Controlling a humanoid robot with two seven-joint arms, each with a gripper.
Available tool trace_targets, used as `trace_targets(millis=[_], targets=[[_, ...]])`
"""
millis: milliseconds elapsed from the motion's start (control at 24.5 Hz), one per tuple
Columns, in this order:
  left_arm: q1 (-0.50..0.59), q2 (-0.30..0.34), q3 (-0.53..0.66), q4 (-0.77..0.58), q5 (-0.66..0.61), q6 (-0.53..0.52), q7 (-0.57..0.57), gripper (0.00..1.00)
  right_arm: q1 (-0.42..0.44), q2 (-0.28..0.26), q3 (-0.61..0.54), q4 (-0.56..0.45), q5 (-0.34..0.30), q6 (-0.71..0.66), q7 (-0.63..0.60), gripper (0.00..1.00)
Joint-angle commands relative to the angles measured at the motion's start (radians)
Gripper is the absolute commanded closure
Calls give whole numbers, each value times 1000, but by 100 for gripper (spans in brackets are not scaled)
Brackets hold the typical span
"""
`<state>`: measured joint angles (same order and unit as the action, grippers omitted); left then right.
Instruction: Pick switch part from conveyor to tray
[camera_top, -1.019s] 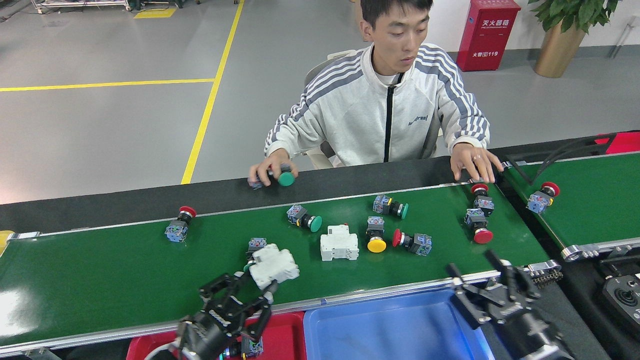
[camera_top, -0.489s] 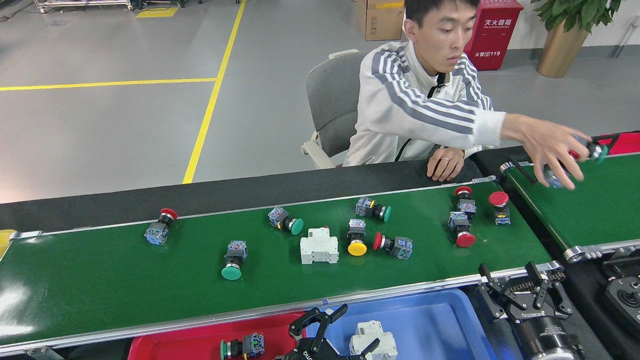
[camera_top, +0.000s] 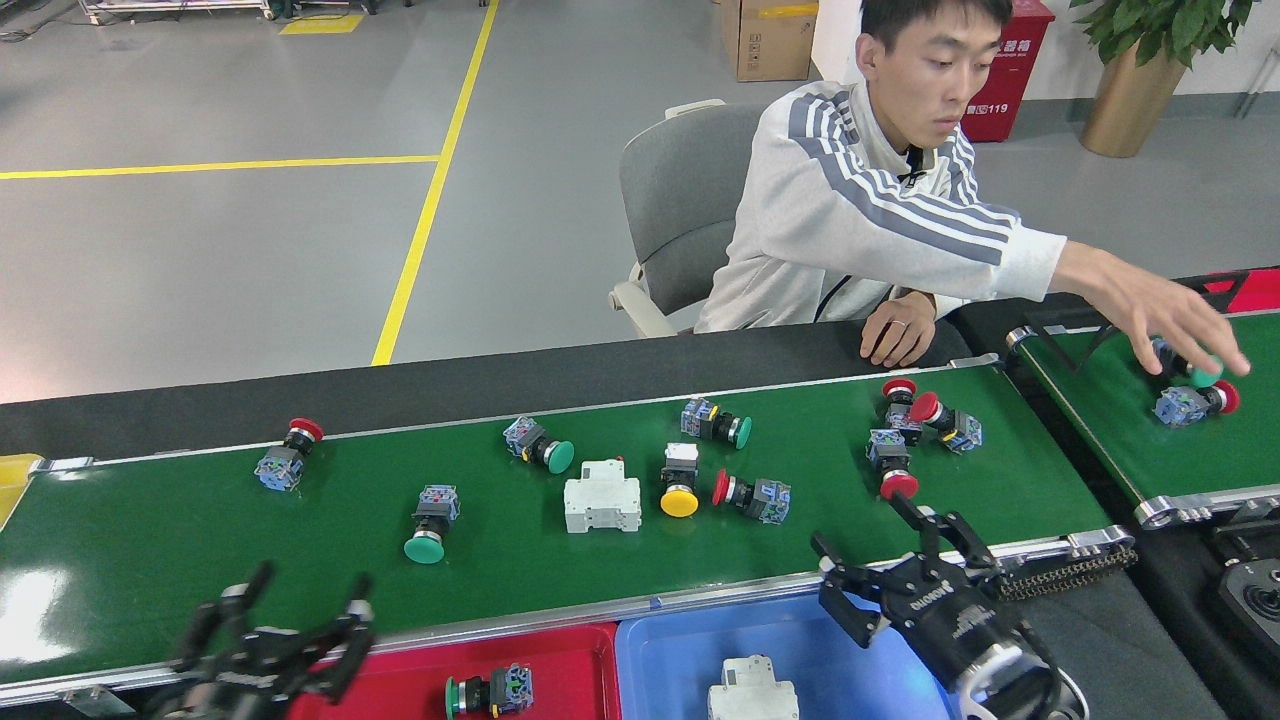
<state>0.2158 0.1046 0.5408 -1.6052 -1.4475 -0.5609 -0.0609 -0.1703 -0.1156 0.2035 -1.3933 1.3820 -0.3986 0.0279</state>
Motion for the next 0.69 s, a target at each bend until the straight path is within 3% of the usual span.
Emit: trace_targets(millis=[0, 285, 489, 611, 652], targets=[[7, 18, 48, 22, 12, -67, 9, 1, -41, 4, 45, 42, 2, 4, 10, 2], [-27, 53, 62, 76, 16, -63, 9, 1, -127, 68, 94, 158, 9, 12, 13, 2], [-161, 104, 59, 177, 13, -60, 9, 1, -224, 128, 154, 284, 12, 66, 12, 2], [-282, 175, 44, 332, 7, -60, 9, 1, -285, 168, 217, 369, 17, 93, 10, 20], [-329, 193, 27, 402, 6, -60, 12, 1, -305, 172, 258, 392, 23, 98, 10, 35]])
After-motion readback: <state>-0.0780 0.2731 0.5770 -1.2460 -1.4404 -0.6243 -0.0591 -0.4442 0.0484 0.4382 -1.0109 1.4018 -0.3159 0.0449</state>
